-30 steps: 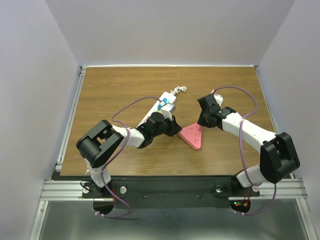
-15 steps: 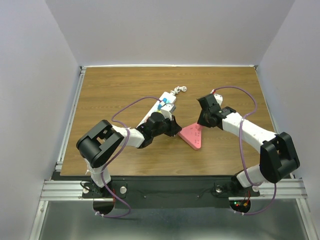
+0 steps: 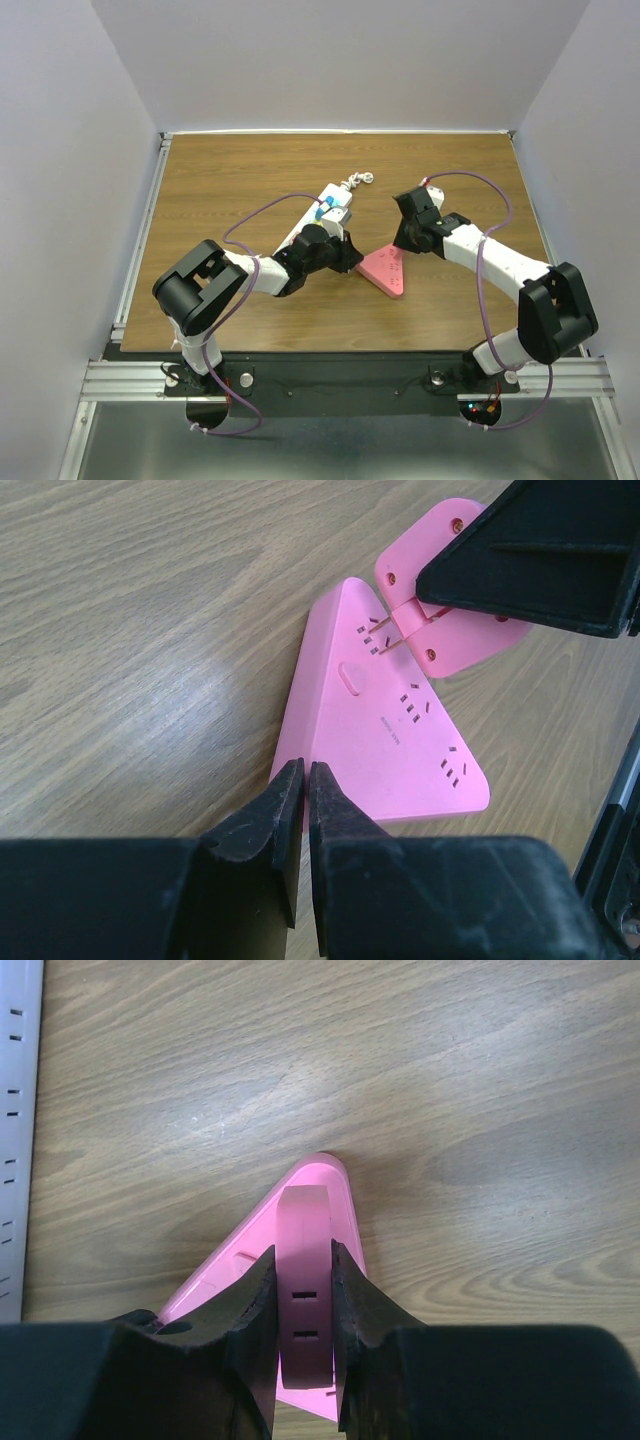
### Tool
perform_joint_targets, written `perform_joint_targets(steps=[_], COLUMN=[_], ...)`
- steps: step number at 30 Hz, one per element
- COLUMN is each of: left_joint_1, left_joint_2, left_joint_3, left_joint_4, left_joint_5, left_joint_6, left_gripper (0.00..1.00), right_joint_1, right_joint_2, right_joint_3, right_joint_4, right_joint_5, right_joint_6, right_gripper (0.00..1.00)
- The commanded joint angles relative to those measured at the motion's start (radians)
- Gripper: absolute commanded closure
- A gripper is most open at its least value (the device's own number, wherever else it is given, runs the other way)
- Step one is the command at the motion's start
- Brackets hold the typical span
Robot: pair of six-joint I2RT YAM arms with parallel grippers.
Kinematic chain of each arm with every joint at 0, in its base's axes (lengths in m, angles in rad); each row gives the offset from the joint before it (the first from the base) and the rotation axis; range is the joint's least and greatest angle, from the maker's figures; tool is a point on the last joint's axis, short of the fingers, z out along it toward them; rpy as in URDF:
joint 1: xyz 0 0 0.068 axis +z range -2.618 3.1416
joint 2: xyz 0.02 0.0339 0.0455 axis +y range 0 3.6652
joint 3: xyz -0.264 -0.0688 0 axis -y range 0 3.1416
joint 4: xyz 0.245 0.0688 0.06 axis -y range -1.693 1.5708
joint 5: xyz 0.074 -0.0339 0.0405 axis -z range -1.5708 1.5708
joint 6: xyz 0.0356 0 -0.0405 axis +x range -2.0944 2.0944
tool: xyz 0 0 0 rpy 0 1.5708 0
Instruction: Insert the plug
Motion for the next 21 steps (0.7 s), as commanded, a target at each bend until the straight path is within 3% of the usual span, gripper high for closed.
perform_joint_targets(steps=[1, 21], left_joint_1=[-0.006, -0.006], left_joint_2=[0.008, 0.012], left_joint_3=[-0.013, -0.010], left_joint_4=[-0.041, -0.041], left_joint_5=[0.017, 0.029], left_joint_6=[0.005, 0.006], left_gripper=[0.84, 0.84], right_joint_1=[0.018, 0.032], right_joint_2=[0.018, -0.005], right_joint_3=[0.031, 0.002], right_joint_4=[0.049, 0.068], right_joint_5=[-0.021, -0.024], right_joint_6=[-0.008, -0.065], right_gripper=[1.00, 1.00])
